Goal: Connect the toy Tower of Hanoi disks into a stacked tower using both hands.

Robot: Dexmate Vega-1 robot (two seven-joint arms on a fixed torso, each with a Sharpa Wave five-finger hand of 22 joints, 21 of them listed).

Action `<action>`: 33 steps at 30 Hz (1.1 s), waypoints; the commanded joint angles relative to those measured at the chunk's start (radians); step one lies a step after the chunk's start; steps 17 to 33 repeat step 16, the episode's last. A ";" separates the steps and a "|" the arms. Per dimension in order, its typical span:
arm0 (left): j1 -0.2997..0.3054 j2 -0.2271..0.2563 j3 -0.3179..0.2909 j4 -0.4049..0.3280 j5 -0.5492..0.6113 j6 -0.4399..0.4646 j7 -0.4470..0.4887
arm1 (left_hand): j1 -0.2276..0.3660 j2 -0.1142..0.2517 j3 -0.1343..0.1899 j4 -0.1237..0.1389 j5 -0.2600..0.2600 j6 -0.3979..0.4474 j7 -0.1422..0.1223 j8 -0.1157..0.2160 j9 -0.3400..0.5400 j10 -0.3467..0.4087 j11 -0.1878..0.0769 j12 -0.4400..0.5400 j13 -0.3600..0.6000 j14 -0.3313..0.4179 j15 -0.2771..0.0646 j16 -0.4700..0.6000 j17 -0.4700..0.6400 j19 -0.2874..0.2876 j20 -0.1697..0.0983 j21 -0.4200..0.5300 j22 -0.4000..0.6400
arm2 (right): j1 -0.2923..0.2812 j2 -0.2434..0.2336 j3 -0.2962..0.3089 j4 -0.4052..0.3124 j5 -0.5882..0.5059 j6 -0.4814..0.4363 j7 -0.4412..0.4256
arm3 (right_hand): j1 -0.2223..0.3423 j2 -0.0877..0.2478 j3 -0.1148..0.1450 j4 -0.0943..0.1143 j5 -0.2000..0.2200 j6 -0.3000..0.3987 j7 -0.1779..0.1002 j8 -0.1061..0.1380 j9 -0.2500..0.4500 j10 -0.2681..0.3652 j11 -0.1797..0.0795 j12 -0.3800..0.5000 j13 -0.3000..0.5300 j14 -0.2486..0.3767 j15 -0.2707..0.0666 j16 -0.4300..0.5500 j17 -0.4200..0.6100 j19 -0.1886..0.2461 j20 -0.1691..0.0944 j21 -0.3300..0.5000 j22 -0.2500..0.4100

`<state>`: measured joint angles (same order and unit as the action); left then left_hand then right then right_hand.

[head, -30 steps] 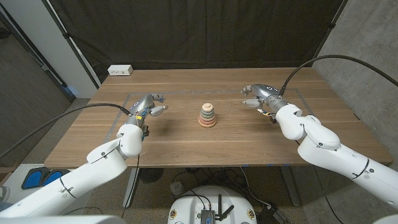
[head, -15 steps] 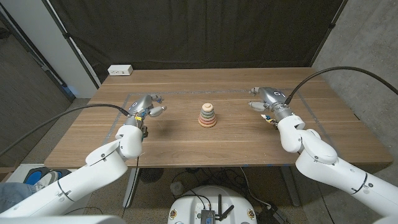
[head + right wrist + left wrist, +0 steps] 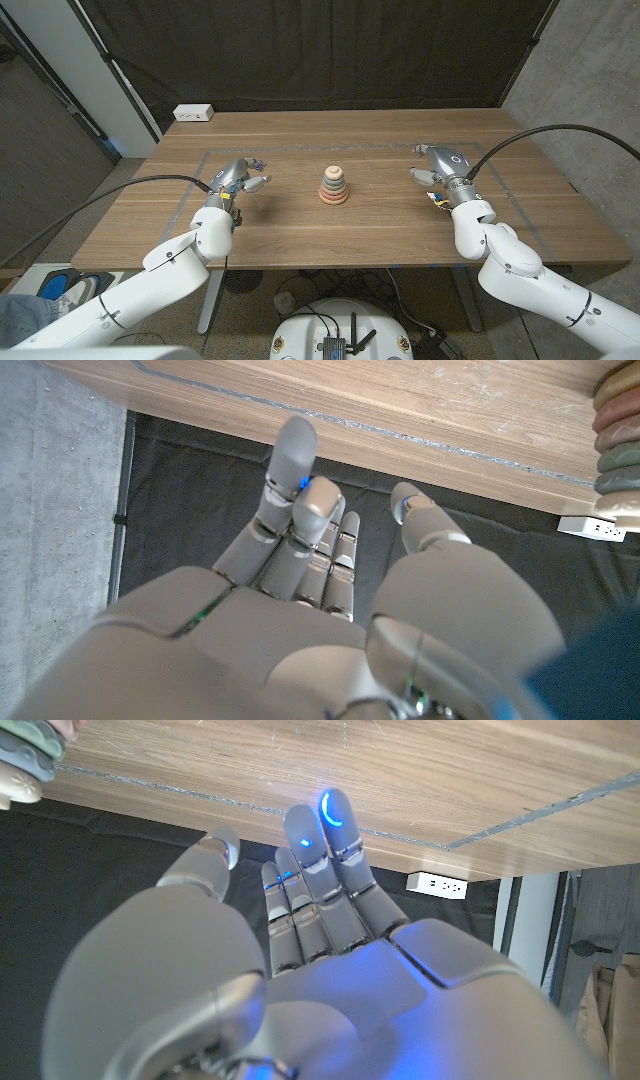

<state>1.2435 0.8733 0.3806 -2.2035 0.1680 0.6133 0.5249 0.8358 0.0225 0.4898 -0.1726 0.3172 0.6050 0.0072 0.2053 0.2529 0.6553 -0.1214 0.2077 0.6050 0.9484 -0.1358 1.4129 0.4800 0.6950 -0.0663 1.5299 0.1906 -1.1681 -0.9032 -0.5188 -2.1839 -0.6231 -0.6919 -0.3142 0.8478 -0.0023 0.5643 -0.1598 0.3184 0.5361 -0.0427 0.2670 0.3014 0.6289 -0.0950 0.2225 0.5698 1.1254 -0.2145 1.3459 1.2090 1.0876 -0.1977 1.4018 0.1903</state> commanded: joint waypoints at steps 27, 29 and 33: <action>-0.020 -0.102 0.050 0.062 0.013 0.007 0.072 | -0.004 -0.005 0.005 0.002 -0.001 0.001 -0.003 -0.001 0.002 0.007 -0.006 0.004 0.001 0.003 -0.084 0.005 0.004 0.007 -0.139 0.000 0.005 | 0.005 -0.027 0.003 0.069 0.030 0.054 -0.052 | -0.003 0.001 0.008 -0.005 0.004 0.010 -0.004 -0.007 0.000 -0.044 0.004 -0.020 -0.005 -0.021 -0.004 -0.008 0.001 -0.015 -0.022 -0.007 0.000; -0.020 -0.102 0.050 0.062 0.013 0.007 0.072 | -0.004 -0.005 0.005 0.002 -0.001 0.001 -0.003 -0.001 0.002 0.007 -0.006 0.004 0.001 0.003 -0.084 0.005 0.004 0.007 -0.139 0.000 0.005 | 0.005 -0.027 0.003 0.069 0.030 0.054 -0.052 | -0.003 0.001 0.008 -0.005 0.004 0.010 -0.004 -0.007 0.000 -0.044 0.004 -0.020 -0.005 -0.021 -0.004 -0.008 0.001 -0.015 -0.022 -0.007 0.000; -0.020 -0.102 0.050 0.062 0.013 0.007 0.072 | -0.004 -0.005 0.005 0.002 -0.001 0.001 -0.003 -0.001 0.002 0.007 -0.006 0.004 0.001 0.003 -0.084 0.005 0.004 0.007 -0.139 0.000 0.005 | 0.005 -0.027 0.003 0.069 0.030 0.054 -0.052 | -0.003 0.001 0.008 -0.005 0.004 0.010 -0.004 -0.007 0.000 -0.044 0.004 -0.020 -0.005 -0.021 -0.004 -0.008 0.001 -0.015 -0.022 -0.007 0.000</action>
